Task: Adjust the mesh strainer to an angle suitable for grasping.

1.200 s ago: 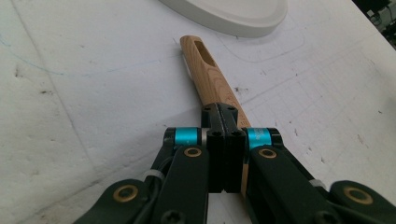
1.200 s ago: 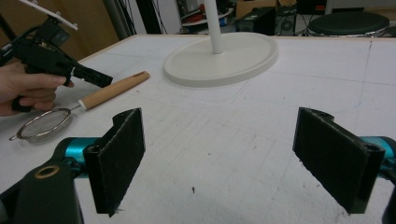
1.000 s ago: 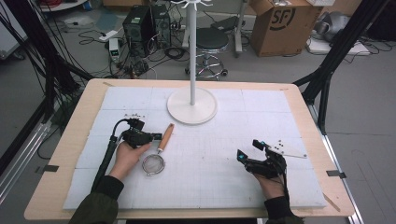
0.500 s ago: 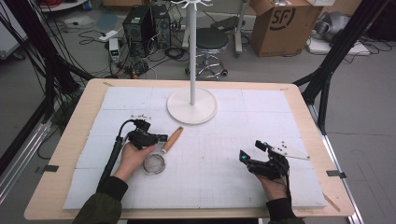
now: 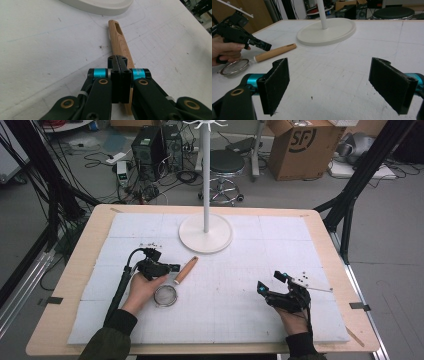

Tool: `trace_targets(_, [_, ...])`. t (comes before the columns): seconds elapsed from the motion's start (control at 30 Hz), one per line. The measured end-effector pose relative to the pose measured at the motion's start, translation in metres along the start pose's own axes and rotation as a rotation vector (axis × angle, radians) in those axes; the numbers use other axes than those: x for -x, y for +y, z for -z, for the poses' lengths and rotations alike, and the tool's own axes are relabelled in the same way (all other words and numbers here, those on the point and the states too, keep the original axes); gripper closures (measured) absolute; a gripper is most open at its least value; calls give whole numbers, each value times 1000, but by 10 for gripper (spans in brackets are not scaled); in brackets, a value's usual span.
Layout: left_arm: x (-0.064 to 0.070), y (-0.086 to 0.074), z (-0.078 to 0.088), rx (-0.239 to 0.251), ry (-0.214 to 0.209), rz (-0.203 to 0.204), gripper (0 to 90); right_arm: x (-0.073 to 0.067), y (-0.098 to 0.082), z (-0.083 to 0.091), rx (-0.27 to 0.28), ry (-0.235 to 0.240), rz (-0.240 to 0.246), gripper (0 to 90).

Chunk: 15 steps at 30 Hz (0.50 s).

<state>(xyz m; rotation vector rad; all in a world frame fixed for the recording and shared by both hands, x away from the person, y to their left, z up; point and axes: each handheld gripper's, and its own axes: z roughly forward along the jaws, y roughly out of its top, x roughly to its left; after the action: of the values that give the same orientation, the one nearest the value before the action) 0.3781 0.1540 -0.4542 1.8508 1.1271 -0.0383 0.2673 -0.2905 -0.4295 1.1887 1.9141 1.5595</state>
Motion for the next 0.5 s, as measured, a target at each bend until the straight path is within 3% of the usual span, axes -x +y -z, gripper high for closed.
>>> trace_targets(0.13, [3,-5,6,29,22,-8,893,0,0,0,-1,3,-10,159])
trace_targets(0.2, [1,-6,11,50,5,1,764,0,0,0,-2,2,-4,160])
trace_targets(0.3, [-1,-7,19,74,-14,10,675,-1,0,0,-1,2,1,160])
trace_targets(0.5, [5,-6,29,99,-27,-9,532,-1,0,-1,-7,0,-1,160])
